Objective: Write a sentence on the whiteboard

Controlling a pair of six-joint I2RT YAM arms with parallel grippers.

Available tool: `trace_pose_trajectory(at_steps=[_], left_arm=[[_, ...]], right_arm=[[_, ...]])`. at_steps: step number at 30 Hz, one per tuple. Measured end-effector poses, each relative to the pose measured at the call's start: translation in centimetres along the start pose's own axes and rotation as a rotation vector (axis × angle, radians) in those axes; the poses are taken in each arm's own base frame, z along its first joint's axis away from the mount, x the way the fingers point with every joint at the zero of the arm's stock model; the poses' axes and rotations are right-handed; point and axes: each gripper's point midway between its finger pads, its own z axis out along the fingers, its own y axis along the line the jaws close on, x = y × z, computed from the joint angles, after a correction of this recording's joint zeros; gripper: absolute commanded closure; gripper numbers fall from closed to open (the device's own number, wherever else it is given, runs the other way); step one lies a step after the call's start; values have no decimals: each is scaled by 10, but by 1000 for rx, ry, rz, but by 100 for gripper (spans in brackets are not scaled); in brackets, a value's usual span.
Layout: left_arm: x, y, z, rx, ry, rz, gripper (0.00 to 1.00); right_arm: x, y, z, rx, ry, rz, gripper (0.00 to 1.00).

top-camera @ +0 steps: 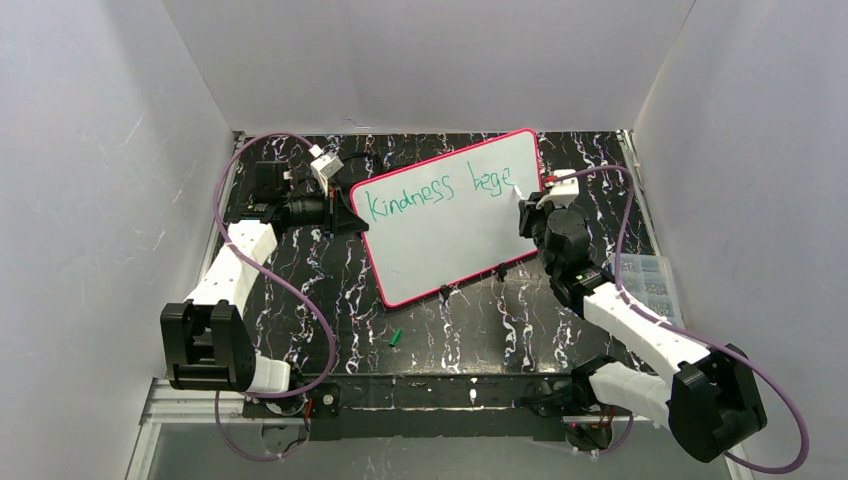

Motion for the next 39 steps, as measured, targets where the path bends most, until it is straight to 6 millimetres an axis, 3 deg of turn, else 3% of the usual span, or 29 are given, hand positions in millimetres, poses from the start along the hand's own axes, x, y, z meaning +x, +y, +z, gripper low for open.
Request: trace_pose_trajectory(at_steps=[18,26,39], left_arm=[[0,0,0,0,0,1,100],[0,0,0,-3,0,0,100],[0,0,0,-2,0,0,100]], right_arm=[[-24,5,1,-24,-48,-26,99],[-26,8,10,-21,-51,-33,99],[-29,-5,14,29,-65,-29,99]])
